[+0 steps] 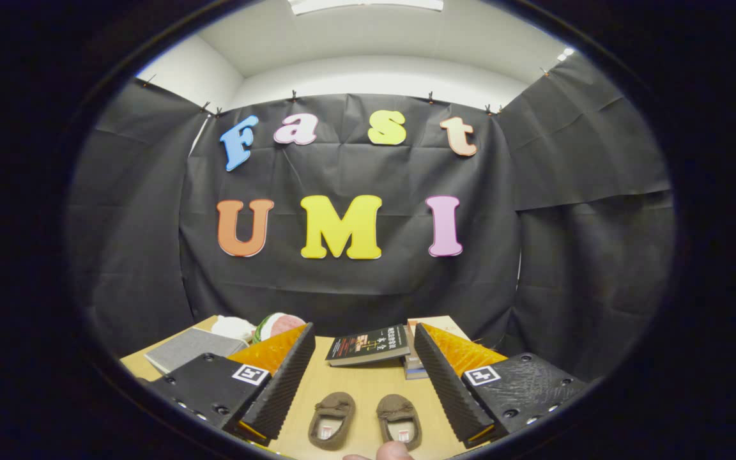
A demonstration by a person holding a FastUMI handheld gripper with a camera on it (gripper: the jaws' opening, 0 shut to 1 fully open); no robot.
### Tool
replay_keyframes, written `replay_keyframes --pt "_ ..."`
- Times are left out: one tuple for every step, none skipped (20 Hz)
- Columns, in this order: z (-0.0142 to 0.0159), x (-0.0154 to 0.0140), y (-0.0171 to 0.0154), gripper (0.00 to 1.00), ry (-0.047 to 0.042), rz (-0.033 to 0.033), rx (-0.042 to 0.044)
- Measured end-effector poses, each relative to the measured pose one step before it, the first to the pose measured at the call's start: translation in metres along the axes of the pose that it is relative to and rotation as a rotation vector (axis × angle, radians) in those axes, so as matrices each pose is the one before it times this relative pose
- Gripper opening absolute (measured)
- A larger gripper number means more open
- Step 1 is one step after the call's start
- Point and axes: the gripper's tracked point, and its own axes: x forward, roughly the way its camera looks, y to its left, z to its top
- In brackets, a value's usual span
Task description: Open the storage box then place both shoes into the box .Put the left shoe in first, then the right shoe, with the right side of both shoes facing outward in a uniform manner.
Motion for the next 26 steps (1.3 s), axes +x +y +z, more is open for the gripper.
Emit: replay_keyframes --pt "-0.00074 0.00021 0.00113 0.95 0.0022 0.00743 -0.00278" --pt "-0.0003 -0.00031 0.00132 0.95 0.0029 0.00652 0.00023" --pt "-0.00157 0.0009 0.00161 0.95 0.00445 0.00739 0.00109" --pt "-0.00088 0.00113 0.0011 0.95 0.00338 0.0076 0.00112" --pt "-0.0021 0.00112 0.0024 0.95 0.00652 0.01042 0.00182" --pt "-0.00145 0.00216 0.00248 0.95 0.00855 0.01191 0.00445" --pt "-0.00244 0.00211 0.00277 0.95 0.00774 0.01293 0.0047" --pt "-0.00048 0.0027 0.00217 0.95 0.00713 0.00905 0.0047" --pt "-0.00177 0.0035 0.00187 0.96 0.00728 0.01165 0.00423" --pt "-0.00116 0.00283 0.00275 0.96 0.00777 0.01401 0.00717" --pt "-0.00201 0.00272 0.00396 0.96 0.00676 0.01667 0.00665" --pt "-0.00108 0.00394 0.00636 0.95 0.01052 0.02592 0.0065" --pt "-0.00454 0.0049 0.00846 0.95 0.01291 0.02969 0.00269" --pt "-0.00309 0.00529 0.0079 0.95 0.0146 0.0314 0.00447" --pt "-0.00724 0.00696 0.00795 0.95 0.02023 0.03015 0.00788" --pt "-0.00652 0.00597 0.00794 0.95 0.02283 0.03512 0.0162" --pt "-0.00782 0.00838 0.00907 0.95 0.02123 0.03093 0.01825" --pt "-0.00519 0.00794 0.00752 0.95 0.01931 0.03093 0.01638" --pt "-0.00584 0.00899 0.00857 0.95 0.01667 0.03097 0.01112" --pt "-0.00594 0.00876 0.00648 0.95 0.01776 0.02363 0.01076" --pt "-0.00665 0.01004 0.00494 0.95 0.01491 0.026 0.01438" --pt "-0.00843 0.01032 0.00662 0.95 0.02477 0.03045 0.01997" --pt "-0.01121 0.01038 0.007 0.95 0.02996 0.03483 0.02819" --pt "-0.01061 0.01031 0.00466 0.95 0.02982 0.03202 0.0305" --pt "-0.01015 0.00863 0.00431 0.95 0.02716 0.02943 0.03303" --pt "-0.00845 0.00877 0.00321 0.95 0.02442 0.02548 0.03105"
